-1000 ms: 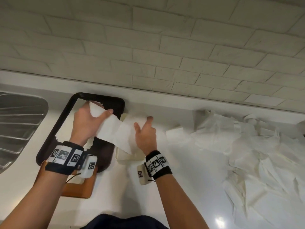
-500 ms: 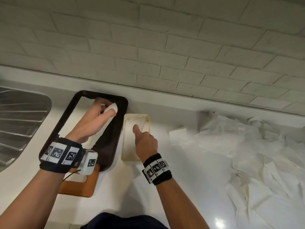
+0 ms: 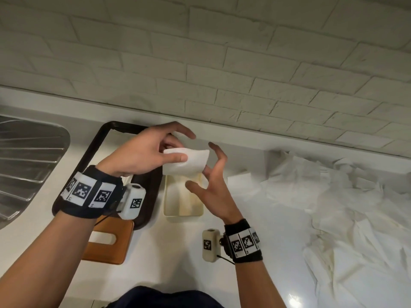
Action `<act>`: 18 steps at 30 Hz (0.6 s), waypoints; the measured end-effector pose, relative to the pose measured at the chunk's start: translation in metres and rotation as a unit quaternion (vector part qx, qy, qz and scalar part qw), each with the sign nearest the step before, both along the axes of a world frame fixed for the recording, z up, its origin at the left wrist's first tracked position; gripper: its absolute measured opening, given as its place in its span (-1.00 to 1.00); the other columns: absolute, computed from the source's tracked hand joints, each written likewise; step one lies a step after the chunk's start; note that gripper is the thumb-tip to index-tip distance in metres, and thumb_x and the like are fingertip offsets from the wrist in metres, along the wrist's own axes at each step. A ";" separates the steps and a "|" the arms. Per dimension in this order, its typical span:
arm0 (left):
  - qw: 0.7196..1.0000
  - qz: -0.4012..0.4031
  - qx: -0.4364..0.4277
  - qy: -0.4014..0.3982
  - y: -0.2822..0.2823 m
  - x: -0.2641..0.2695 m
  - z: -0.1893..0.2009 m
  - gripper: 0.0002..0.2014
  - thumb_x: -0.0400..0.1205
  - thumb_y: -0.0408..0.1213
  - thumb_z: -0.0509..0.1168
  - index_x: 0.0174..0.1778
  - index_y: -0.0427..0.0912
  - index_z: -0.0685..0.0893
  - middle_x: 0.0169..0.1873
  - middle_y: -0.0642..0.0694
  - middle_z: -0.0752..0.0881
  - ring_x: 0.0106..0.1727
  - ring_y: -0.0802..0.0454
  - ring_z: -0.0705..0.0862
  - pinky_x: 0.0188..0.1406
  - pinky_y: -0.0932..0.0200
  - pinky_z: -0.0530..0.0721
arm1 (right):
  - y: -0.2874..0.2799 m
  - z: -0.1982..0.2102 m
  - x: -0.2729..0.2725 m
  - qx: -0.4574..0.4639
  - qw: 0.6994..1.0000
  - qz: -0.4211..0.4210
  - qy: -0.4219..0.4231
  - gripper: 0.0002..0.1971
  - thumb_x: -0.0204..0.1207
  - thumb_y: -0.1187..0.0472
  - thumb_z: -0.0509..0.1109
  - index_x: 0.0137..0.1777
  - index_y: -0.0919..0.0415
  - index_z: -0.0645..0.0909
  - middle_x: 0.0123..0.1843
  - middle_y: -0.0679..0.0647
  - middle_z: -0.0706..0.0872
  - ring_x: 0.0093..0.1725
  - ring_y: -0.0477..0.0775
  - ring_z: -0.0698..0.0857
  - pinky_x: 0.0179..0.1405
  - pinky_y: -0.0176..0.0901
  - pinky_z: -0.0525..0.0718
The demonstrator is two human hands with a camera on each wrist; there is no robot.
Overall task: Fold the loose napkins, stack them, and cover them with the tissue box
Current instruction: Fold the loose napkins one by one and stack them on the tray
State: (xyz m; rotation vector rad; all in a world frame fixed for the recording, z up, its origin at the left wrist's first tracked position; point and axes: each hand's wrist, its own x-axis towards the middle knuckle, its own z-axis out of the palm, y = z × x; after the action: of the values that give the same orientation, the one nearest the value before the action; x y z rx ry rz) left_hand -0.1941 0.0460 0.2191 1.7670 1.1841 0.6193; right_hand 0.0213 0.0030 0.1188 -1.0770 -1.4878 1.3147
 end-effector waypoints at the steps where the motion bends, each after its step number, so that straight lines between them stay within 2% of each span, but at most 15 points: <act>1: 1.000 0.010 0.023 0.010 0.003 0.001 0.003 -0.60 0.68 -0.23 0.58 0.37 0.22 0.69 0.01 0.05 0.92 0.19 0.11 0.85 0.27 0.04 0.73 | -0.004 -0.003 0.000 -0.004 1.000 -0.012 0.014 -0.05 0.65 0.44 0.54 0.74 -0.19 0.01 0.41 0.09 0.82 0.39 0.07 0.82 0.44 0.01 0.76; 2: 0.998 0.030 0.049 0.023 0.006 0.001 0.004 -0.60 0.67 -0.20 0.59 0.36 0.25 0.69 0.01 0.09 0.92 0.22 0.20 0.84 0.27 0.08 0.70 | -0.007 -0.009 -0.001 -0.008 0.999 -0.036 0.018 -0.12 0.69 0.38 0.54 0.73 -0.17 0.04 0.27 0.12 0.89 0.25 0.13 0.88 0.37 0.10 0.81; 4: 0.991 0.080 0.098 0.048 0.018 0.002 -0.002 -0.61 0.66 -0.15 0.60 0.34 0.26 0.69 0.03 0.17 0.90 0.24 0.36 0.79 0.29 0.18 0.65 | -0.012 -0.024 -0.003 -0.018 0.996 -0.091 0.007 -0.22 0.73 0.33 0.53 0.68 -0.16 0.11 0.00 0.18 0.89 -0.07 0.24 0.87 0.09 0.15 0.84; 5: 0.986 0.102 0.115 0.060 0.025 0.002 -0.010 -0.63 0.67 -0.15 0.59 0.34 0.24 0.69 0.04 0.18 0.89 0.23 0.39 0.78 0.27 0.27 0.63 | -0.015 -0.031 -0.004 -0.022 0.993 -0.114 -0.007 -0.26 0.73 0.33 0.52 0.65 -0.18 0.15 -0.06 0.19 0.87 -0.16 0.26 0.84 -0.02 0.11 0.83; 6: 0.982 0.120 0.126 0.068 0.033 0.003 -0.020 -0.64 0.67 -0.15 0.59 0.34 0.22 0.70 0.05 0.18 0.89 0.19 0.40 0.78 0.22 0.36 0.61 | -0.016 -0.038 -0.005 -0.026 0.991 -0.131 -0.031 -0.33 0.74 0.32 0.51 0.60 -0.21 0.21 -0.08 0.16 0.86 -0.20 0.19 0.85 -0.08 0.03 0.83; 8: 0.978 0.139 0.135 0.082 0.048 0.004 -0.046 -0.66 0.68 -0.22 0.56 0.34 0.15 0.72 0.07 0.12 0.89 0.11 0.35 0.79 0.12 0.47 0.60 | -0.015 -0.049 -0.008 -0.023 0.982 -0.145 -0.116 -0.50 0.77 0.30 0.48 0.45 -0.25 0.38 -0.06 0.07 0.88 -0.19 0.01 0.86 -0.14 -0.24 0.79; 9: 0.976 0.140 0.138 0.092 0.052 0.004 -0.060 -0.66 0.69 -0.28 0.54 0.35 0.10 0.72 0.10 0.08 0.88 0.12 0.27 0.80 0.18 0.41 0.66 | -0.014 -0.054 -0.011 -0.022 0.976 -0.142 -0.165 -0.60 0.79 0.29 0.46 0.37 -0.22 0.45 -0.04 0.02 0.88 -0.17 -0.06 0.85 -0.15 -0.35 0.74; 10: 0.973 0.136 0.151 0.112 0.053 0.004 -0.074 -0.65 0.70 -0.34 0.52 0.37 0.04 0.71 0.15 0.05 0.86 0.16 0.16 0.80 0.27 0.25 0.72 | -0.012 -0.060 -0.014 -0.027 0.969 -0.135 -0.207 -0.69 0.81 0.28 0.43 0.33 -0.16 0.51 -0.02 0.01 0.87 -0.14 -0.08 0.84 -0.15 -0.39 0.71; 12: 0.957 0.121 0.203 0.167 0.051 0.008 -0.097 -0.65 0.69 -0.43 0.49 0.36 -0.06 0.72 0.22 -0.01 0.82 0.23 -0.03 0.76 0.30 -0.06 0.76 | -0.007 -0.068 -0.021 -0.056 0.952 -0.106 -0.281 -0.81 0.84 0.29 0.34 0.34 0.02 0.59 0.07 0.09 0.82 -0.02 0.06 0.83 -0.06 -0.23 0.80; 13: 0.952 0.109 0.216 0.189 0.048 0.011 -0.105 -0.67 0.69 -0.44 0.48 0.34 -0.08 0.73 0.21 -0.02 0.82 0.21 -0.04 0.73 0.27 -0.10 0.76 | -0.004 -0.071 -0.025 -0.065 0.940 -0.087 -0.324 -0.80 0.85 0.31 0.31 0.39 0.11 0.59 0.15 0.16 0.79 0.06 0.16 0.83 0.05 -0.10 0.85; 14: 0.950 0.091 0.213 0.208 0.043 0.015 -0.112 -0.70 0.69 -0.43 0.48 0.31 -0.08 0.74 0.20 -0.02 0.81 0.17 0.02 0.70 0.25 -0.08 0.76 | -0.003 -0.073 -0.028 -0.064 0.926 -0.072 -0.366 -0.78 0.84 0.33 0.30 0.43 0.19 0.59 0.23 0.22 0.77 0.13 0.23 0.83 0.16 0.01 0.86; 16: 0.952 0.045 0.180 0.245 0.035 0.022 -0.124 -0.73 0.72 -0.36 0.46 0.32 -0.04 0.75 0.23 0.00 0.79 0.17 0.11 0.68 0.30 -0.04 0.74 | -0.002 -0.075 -0.034 -0.047 0.898 -0.049 -0.434 -0.76 0.81 0.39 0.30 0.44 0.33 0.55 0.31 0.31 0.74 0.23 0.31 0.81 0.28 0.05 0.82; 18: 0.944 -0.007 0.138 0.300 0.030 0.028 -0.137 -0.65 0.73 -0.24 0.48 0.43 0.02 0.68 0.37 -0.02 0.72 0.35 0.01 0.68 0.41 -0.07 0.69 | -0.004 -0.074 -0.036 -0.035 0.876 -0.022 -0.480 -0.74 0.80 0.38 0.31 0.44 0.35 0.50 0.32 0.32 0.71 0.26 0.29 0.78 0.30 0.03 0.79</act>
State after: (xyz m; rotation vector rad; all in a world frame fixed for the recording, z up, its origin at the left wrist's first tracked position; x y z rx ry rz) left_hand -0.1665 0.0757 0.0823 2.2983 1.5411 0.2391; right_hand -0.0151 -0.0009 0.0447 -1.9635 -2.0837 0.7922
